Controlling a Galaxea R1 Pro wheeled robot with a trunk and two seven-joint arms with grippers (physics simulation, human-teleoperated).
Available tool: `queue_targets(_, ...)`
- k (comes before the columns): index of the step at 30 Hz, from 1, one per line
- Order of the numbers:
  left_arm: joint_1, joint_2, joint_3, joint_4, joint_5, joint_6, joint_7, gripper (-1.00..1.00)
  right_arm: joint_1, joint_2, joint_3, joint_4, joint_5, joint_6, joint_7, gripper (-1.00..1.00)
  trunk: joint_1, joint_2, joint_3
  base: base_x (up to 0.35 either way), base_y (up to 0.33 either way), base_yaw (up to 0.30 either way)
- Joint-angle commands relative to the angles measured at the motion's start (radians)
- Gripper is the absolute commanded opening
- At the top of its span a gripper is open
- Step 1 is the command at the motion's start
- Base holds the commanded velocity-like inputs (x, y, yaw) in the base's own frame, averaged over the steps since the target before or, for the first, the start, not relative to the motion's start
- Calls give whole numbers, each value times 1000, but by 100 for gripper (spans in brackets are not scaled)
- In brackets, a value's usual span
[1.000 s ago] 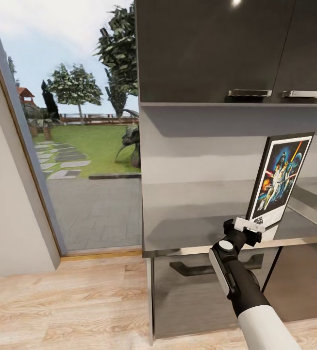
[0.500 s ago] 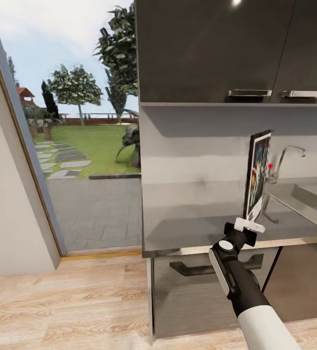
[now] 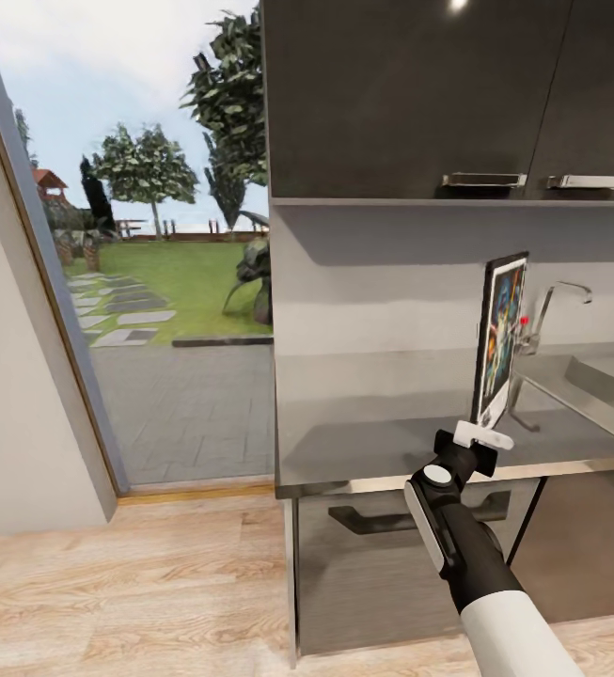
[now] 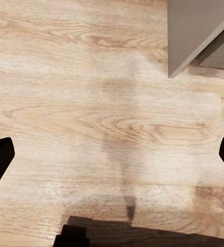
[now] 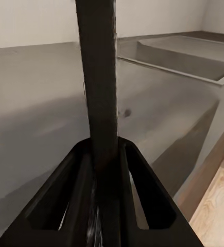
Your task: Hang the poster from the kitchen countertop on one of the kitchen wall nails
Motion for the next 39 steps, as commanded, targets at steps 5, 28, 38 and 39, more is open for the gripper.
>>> queue_targets(5, 0, -1, 7, -1, 0, 0, -9, 100, -3, 0, 2, -104, -3, 80, -9, -100, 0, -1, -1, 0, 0, 0)
queue_targets(28, 0, -1, 9, -1, 0, -1, -9, 100, -2, 0, 34, -139, -4, 121, -7, -100, 0, -1, -1, -154, 0, 0)
queue_targets(38, 0, 0, 9, -1, 0, -1, -9, 100, 0, 1, 47, -139, -4, 120, -6, -100, 0, -1, -1, -334, 0, 0)
queue_targets(39, 0, 0, 9, -1, 0, -1, -9, 100, 2, 1, 48, -140, -4, 120, -5, -100, 0, -1, -1, -335, 0, 0)
